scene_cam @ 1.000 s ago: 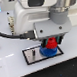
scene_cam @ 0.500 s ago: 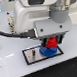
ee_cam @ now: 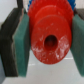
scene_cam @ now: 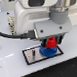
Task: Insert the blue gear onto the right peg, followed by the red gear
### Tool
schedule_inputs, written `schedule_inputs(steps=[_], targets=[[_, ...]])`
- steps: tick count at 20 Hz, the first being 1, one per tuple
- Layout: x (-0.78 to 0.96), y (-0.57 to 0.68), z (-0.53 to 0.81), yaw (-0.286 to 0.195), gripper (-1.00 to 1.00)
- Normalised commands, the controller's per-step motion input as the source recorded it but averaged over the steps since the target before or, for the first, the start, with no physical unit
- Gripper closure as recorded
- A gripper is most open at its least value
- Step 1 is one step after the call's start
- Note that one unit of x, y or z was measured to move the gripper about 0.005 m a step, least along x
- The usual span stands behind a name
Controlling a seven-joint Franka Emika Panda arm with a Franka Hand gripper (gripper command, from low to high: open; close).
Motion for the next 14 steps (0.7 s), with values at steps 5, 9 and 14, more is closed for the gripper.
schedule_inputs(steps=[5, 9, 14], targets=[[0.10, -0.12, 0.04, 0.000, 1.00], [0.06, 0.01, 0.07, 0.000, 1.00], [-0.44, -0.21, 0.08, 0.000, 1.00]])
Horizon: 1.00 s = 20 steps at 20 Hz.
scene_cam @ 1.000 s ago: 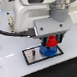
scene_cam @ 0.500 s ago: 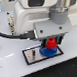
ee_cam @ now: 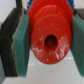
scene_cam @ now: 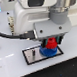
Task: Insert the blue gear onto the right peg, followed by the red gear
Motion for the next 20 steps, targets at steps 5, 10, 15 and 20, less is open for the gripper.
schedule_inputs(steps=[5, 10, 15, 20], targets=[[0.08, -0.07, 0.17, 0.000, 1.00], [0.44, 0.00, 0.29, 0.000, 1.00], [0.36, -0.04, 0.07, 0.000, 1.00], [0.22, -0.08, -0.10, 0.000, 1.00]])
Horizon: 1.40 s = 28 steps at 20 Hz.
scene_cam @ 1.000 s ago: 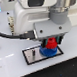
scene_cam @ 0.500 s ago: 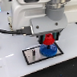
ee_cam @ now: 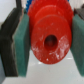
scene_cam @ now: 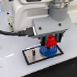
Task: Insert the blue gear onto the right peg, followed by the red gear
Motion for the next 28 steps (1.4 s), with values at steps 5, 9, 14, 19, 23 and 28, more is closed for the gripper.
schedule_inputs(steps=[5, 9, 14, 19, 23, 28], targets=[[0.22, -0.09, -0.16, 0.000, 1.00], [0.26, -0.04, -0.11, 0.000, 1.00], [0.28, 0.01, -0.10, 0.000, 1.00], [0.13, 0.10, 0.14, 0.000, -1.00], [0.02, 0.03, 0.26, 0.000, 1.00], [0.04, 0.09, 0.55, 0.000, -1.00]])
